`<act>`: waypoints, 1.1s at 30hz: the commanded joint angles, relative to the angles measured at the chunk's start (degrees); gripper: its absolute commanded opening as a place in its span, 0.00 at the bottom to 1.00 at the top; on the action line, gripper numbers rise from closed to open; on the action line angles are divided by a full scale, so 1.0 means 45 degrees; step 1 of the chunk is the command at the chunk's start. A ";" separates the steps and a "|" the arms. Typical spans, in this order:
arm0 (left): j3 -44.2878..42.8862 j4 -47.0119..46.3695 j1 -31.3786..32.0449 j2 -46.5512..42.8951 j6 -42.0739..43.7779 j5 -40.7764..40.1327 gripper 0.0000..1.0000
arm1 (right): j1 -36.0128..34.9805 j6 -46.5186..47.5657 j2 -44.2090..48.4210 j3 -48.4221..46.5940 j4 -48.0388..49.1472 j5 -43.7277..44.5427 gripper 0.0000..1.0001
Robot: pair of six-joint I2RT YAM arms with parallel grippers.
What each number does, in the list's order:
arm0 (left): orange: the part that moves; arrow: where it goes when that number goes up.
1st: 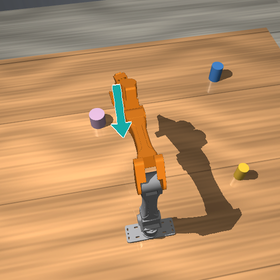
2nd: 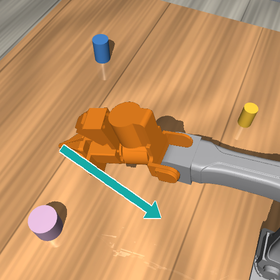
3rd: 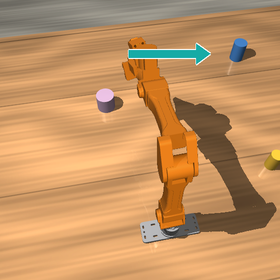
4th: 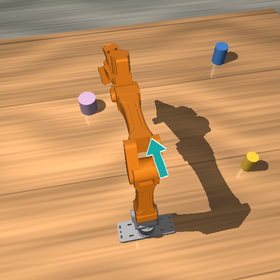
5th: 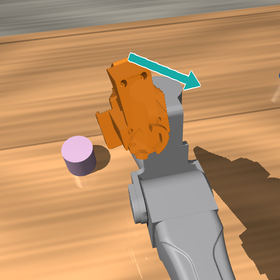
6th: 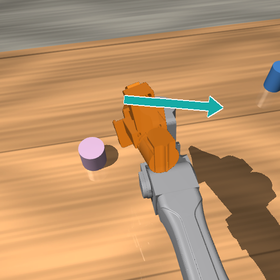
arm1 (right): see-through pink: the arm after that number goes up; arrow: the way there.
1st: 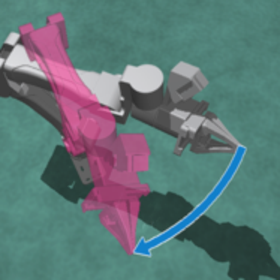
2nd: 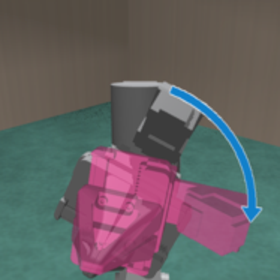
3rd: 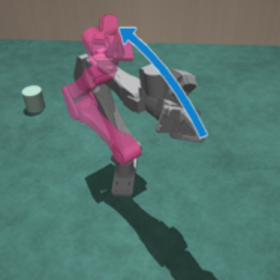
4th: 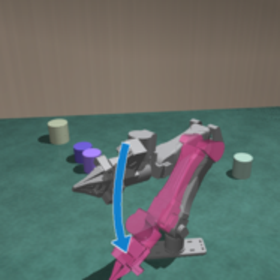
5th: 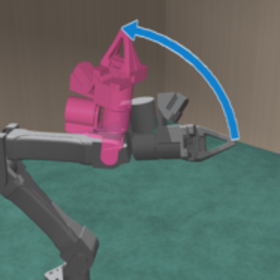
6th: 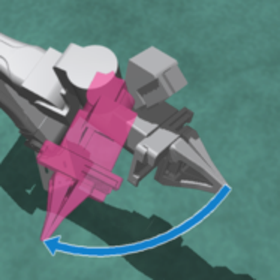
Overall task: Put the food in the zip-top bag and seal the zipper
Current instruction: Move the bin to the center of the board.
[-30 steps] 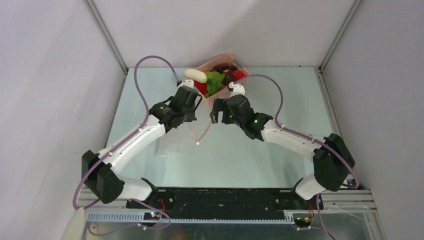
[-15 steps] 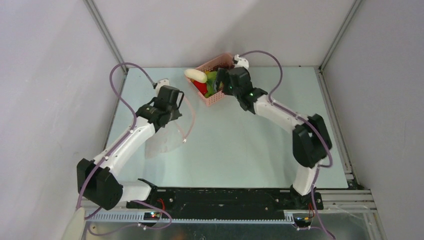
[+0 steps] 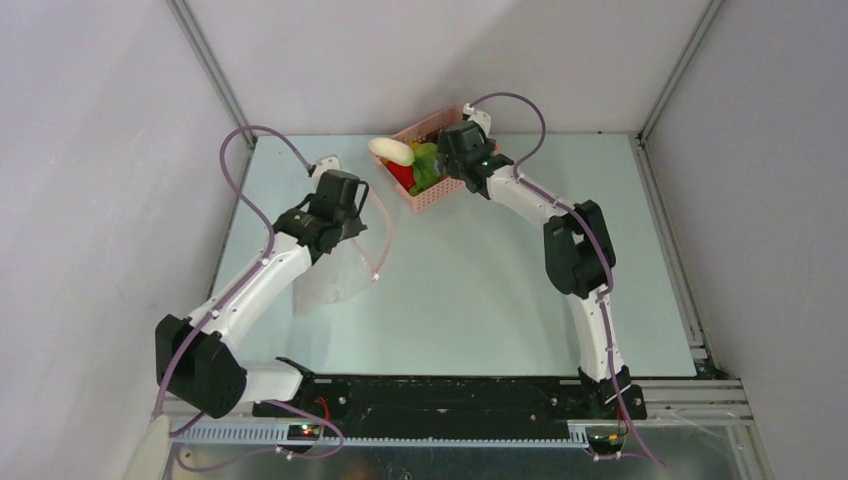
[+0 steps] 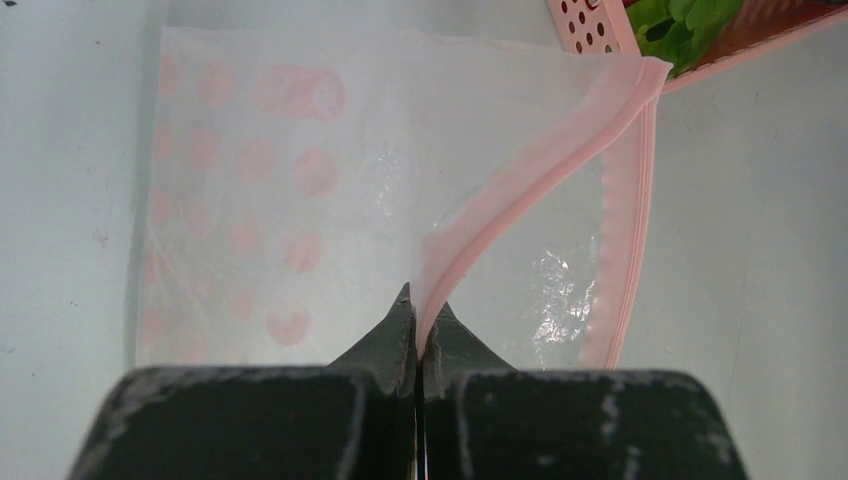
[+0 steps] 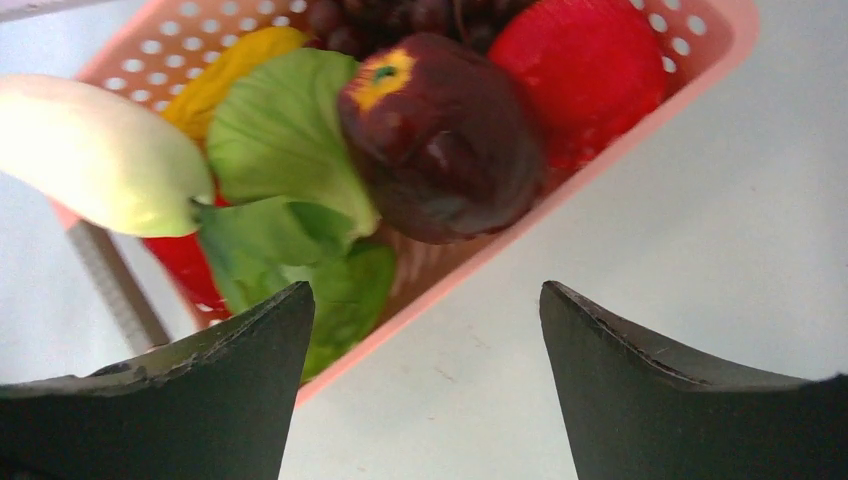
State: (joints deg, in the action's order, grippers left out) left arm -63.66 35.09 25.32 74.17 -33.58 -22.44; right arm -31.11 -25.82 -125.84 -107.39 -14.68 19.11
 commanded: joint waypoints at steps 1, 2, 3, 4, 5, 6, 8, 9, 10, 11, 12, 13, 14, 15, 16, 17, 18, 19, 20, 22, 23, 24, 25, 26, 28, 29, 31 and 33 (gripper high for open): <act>-0.0092 -0.0482 -0.0041 0.0031 -0.0220 0.0245 0.00 | 0.0562 0.0235 0.0132 -0.0442 -0.0359 0.0624 0.87; -0.0092 -0.0490 -0.0031 0.0048 -0.0217 0.0252 0.00 | 0.0722 0.0281 0.0181 -0.0356 -0.0290 0.0588 0.87; -0.0082 -0.0511 -0.0036 0.0054 -0.0214 0.0258 0.00 | 0.0820 0.0295 0.0225 -0.0316 -0.0253 0.0553 0.87; -0.0075 -0.0537 -0.0040 0.0044 -0.0213 0.0268 0.00 | 0.1006 0.0261 0.0293 -0.0246 -0.0190 0.0410 0.87; -0.0064 -0.0544 -0.0041 0.0052 -0.0208 0.0271 0.00 | 0.1108 0.0227 0.0383 -0.0202 -0.0144 0.0269 0.87; -0.0056 -0.0575 -0.0051 0.0091 -0.0210 0.0275 0.00 | 0.1293 0.0186 0.0414 -0.0135 -0.0041 -0.0057 0.87; -0.0146 -0.0582 -0.0035 0.0147 -0.0181 0.0303 0.00 | 0.1541 0.0202 0.0473 -0.0111 0.0080 -0.0340 0.87; -0.0178 -0.0557 -0.0044 0.0162 -0.0161 0.0314 0.00 | 0.1610 0.0217 0.0447 -0.0115 0.0118 -0.0380 0.87; -0.0226 -0.0548 -0.0043 0.0188 -0.0158 0.0306 0.00 | 0.1760 0.0286 0.0417 -0.0162 0.0225 -0.0400 0.87; -0.0227 -0.0570 -0.0041 0.0185 -0.0155 0.0325 0.00 | 0.1847 0.0307 0.0267 -0.0219 0.0259 -0.0400 0.87; -0.0214 -0.0620 -0.0041 0.0181 -0.0154 0.0341 0.00 | 0.2010 0.0352 0.0161 -0.0437 0.0182 -0.0410 0.87; -0.0202 -0.0645 -0.0046 0.0169 -0.0154 0.0397 0.00 | 0.2099 0.0350 -0.0114 -0.0620 0.0091 -0.0434 0.87; -0.0178 -0.0687 -0.0043 0.0163 -0.0154 0.0460 0.00 | 0.2253 0.0344 -0.0245 -0.1040 -0.0090 -0.0550 0.87; -0.0164 -0.0708 -0.0056 0.0159 -0.0164 0.0477 0.00 | 0.2347 0.0346 -0.0572 -0.1244 -0.0162 -0.0641 0.86; -0.0154 -0.0742 -0.0058 0.0168 -0.0157 0.0504 0.00 | 0.2491 0.0377 -0.0737 -0.1621 -0.0226 -0.0807 0.86; -0.0152 -0.0755 -0.0060 0.0195 -0.0155 0.0509 0.00 | 0.2544 0.0411 -0.1076 -0.1827 -0.0250 -0.0887 0.86; -0.0151 -0.0769 -0.0051 0.0216 -0.0155 0.0522 0.00 | 0.2658 0.0510 -0.1282 -0.2299 -0.0365 -0.1064 0.85; -0.0161 -0.0768 -0.0048 0.0270 -0.0154 0.0537 0.00 | 0.2706 0.0576 -0.1676 -0.2876 -0.0476 -0.1196 0.85; -0.0168 -0.0762 -0.0054 0.0302 -0.0154 0.0568 0.00 | 0.2791 0.0703 -0.1875 -0.3158 -0.0681 -0.1247 0.84; -0.0202 -0.0752 -0.0055 0.0410 -0.0176 0.0640 0.00 | 0.2868 0.0846 -0.2598 -0.3961 -0.0989 -0.1394 0.83; -0.0232 -0.0740 -0.0049 0.0475 -0.0185 0.0655 0.00 | 0.2914 0.0990 -0.2727 -0.4336 -0.1063 -0.1542 0.82; -0.0240 -0.0731 -0.0045 0.0502 -0.0181 0.0666 0.00 | 0.2922 0.1040 -0.2936 -0.4454 -0.1059 -0.1616 0.81; -0.0271 -0.0709 -0.0057 0.0547 -0.0187 0.0668 0.00 | 0.2962 0.1083 -0.3013 -0.4562 -0.1031 -0.1651 0.80; -0.0279 -0.0689 -0.0059 0.0577 -0.0192 0.0669 0.00 | 0.2975 0.1077 -0.3139 -0.4577 -0.0994 -0.1660 0.80; -0.0286 -0.0684 -0.0060 0.0611 -0.0169 0.0669 0.00 | 0.3028 0.1086 -0.3296 -0.4573 -0.0925 -0.1754 0.79; -0.0287 -0.0683 -0.0060 0.0608 -0.0171 0.0669 0.00 | 0.3067 0.1050 -0.3359 -0.4597 -0.0866 -0.1881 0.78; -0.0270 -0.0671 -0.0051 0.0617 -0.0156 0.0669 0.00 | 0.3115 0.1046 -0.3509 -0.4656 -0.0870 -0.2040 0.76; -0.0283 -0.0657 -0.0050 0.0640 -0.0146 0.0665 0.00 | 0.3141 0.0968 -0.3611 -0.4658 -0.0924 -0.2099 0.73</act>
State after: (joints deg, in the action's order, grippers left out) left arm -63.66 33.52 25.32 77.06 -33.58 -19.27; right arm -17.37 -22.22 -141.08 -125.45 -18.41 11.25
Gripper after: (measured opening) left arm 0.006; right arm 0.750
